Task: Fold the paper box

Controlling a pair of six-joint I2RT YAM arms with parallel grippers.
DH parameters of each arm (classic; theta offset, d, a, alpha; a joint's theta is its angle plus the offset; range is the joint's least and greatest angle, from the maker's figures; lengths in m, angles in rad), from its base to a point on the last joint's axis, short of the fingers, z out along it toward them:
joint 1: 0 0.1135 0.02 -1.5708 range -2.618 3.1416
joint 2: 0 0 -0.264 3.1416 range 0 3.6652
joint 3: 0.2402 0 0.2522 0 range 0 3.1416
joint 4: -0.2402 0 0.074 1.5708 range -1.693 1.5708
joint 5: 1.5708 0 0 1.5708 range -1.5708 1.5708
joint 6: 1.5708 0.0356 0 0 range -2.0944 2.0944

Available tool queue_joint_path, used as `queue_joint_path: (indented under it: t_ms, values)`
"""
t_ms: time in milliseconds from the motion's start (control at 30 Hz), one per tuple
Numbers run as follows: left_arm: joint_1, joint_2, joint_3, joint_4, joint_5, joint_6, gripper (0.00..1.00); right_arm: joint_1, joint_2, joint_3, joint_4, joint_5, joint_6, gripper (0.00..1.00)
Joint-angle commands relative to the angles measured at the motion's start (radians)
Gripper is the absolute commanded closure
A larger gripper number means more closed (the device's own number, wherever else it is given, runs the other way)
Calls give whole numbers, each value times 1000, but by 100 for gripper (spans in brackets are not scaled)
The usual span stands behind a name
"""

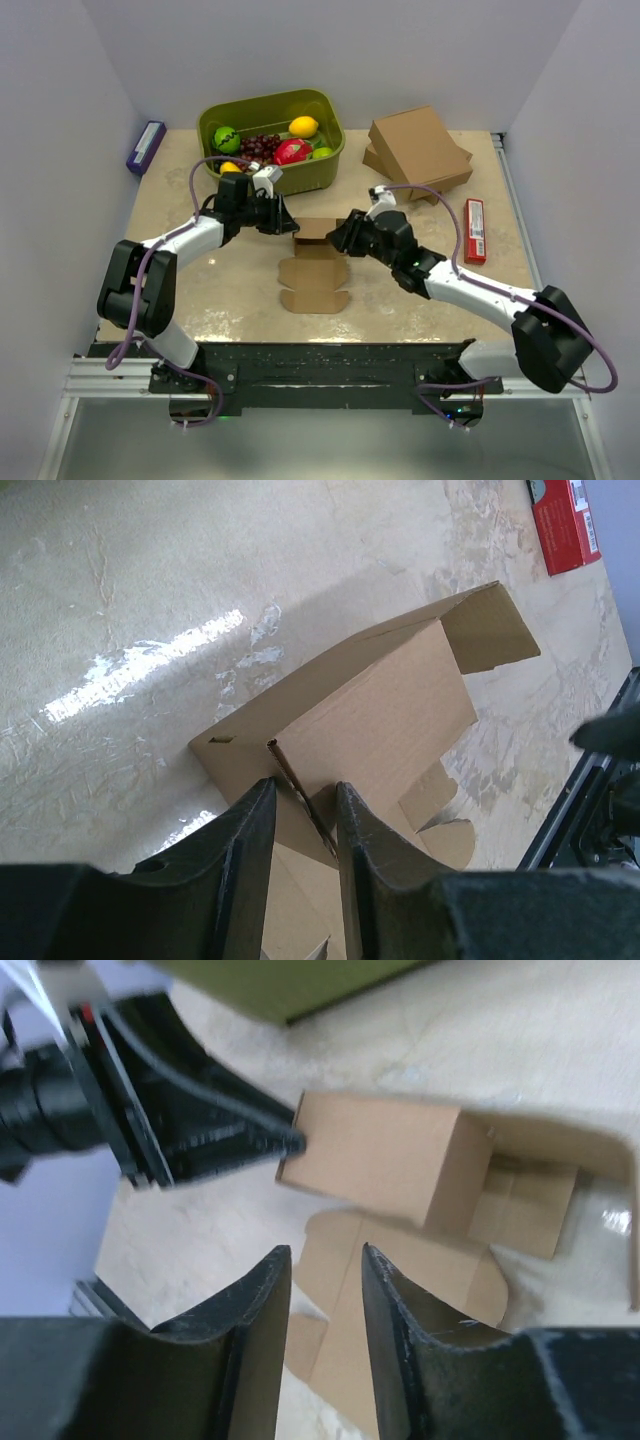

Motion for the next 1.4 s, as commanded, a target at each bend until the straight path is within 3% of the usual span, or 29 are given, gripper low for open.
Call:
queue_joint_path:
  t_ms: [0,333,633,1033,1367]
  values:
    - [0,4,19,-5,-4,7,66,90,19,26,-214,153,-84,72]
    - [-1,2,19,-5,-4,10,66,204,153,98,-317,293,-111,80]
    - [-1,-4,19,-7,-1,13,67,207,235,142,-412,424,-107,82]
    - [0,-8,19,-7,-1,16,67,207,374,144,-418,413,-91,87]
    - [-1,-11,16,-5,-4,19,67,207,277,113,-427,430,-90,86]
